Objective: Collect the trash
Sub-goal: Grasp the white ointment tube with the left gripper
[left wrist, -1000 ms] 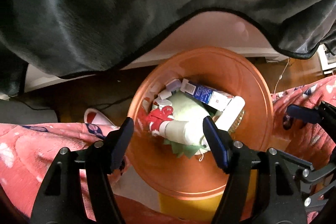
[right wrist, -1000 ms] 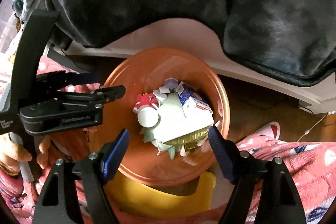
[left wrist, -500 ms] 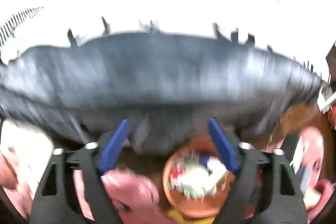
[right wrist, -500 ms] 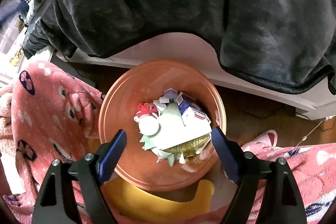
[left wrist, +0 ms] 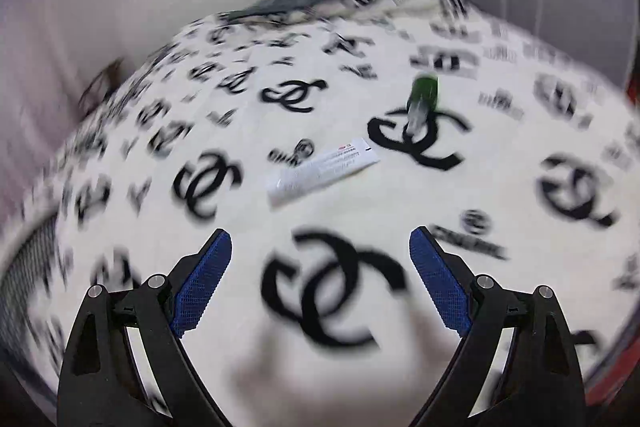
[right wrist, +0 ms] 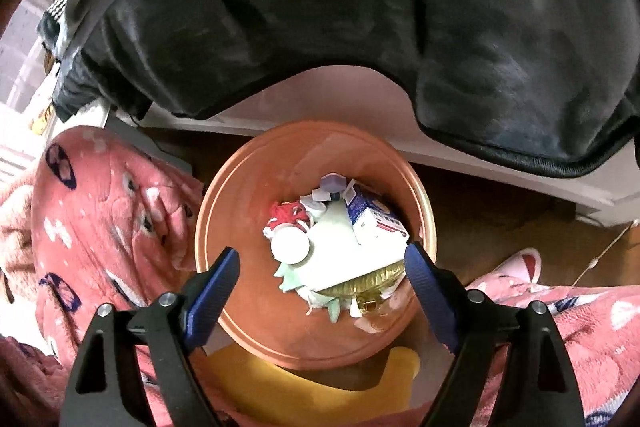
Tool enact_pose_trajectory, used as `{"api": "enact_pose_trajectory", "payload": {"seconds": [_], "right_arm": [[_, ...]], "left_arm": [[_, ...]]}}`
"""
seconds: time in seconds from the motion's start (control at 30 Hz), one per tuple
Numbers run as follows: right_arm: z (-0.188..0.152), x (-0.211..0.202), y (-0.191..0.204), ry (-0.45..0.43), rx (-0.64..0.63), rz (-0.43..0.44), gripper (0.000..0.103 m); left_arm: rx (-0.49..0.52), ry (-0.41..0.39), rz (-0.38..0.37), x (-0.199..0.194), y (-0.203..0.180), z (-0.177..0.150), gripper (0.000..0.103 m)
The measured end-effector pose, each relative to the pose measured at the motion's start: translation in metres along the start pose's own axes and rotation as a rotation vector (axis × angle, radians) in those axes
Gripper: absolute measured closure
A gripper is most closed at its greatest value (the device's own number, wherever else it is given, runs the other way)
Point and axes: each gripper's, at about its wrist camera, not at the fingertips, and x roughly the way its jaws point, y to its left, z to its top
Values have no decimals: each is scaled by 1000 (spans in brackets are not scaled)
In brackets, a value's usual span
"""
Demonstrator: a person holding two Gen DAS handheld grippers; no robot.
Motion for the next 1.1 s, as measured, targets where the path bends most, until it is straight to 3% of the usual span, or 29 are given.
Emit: {"api": "enact_pose_trajectory", "payload": {"seconds": [0.17, 0.33, 0.47, 0.53, 0.57, 0.63, 0.7, 0.77, 0.9, 1.1], "right_arm": [[4, 5, -14, 16, 74, 42, 20], [9, 11, -25, 39, 135, 83, 20], [11, 17, -24, 62, 128, 99, 20], [12, 20, -23, 74, 130, 108, 20], [12, 20, -23, 75, 132, 108, 20], [11, 18, -24, 66, 134, 114, 20], [11, 18, -24, 66, 140, 117, 20], [10, 17, -24, 58, 149, 121, 20], [9, 10, -22, 27, 141, 116, 20], [4, -8, -13, -38, 98, 107, 20]], "left_arm": [[137, 133, -30, 69, 4, 29, 15], [142, 220, -61, 116, 13, 40, 15], [73, 255, -120, 137, 21, 40, 14], [30, 242, -139, 137, 22, 35, 16], [20, 232, -149, 137, 22, 34, 22], [-1, 196, -157, 124, 22, 28, 35], [-3, 176, -142, 113, 19, 25, 56], [-12, 172, -114, 106, 18, 25, 68], [-99, 150, -135, 84, 25, 20, 78], [-200, 84, -209, 36, 35, 0, 78]]}}
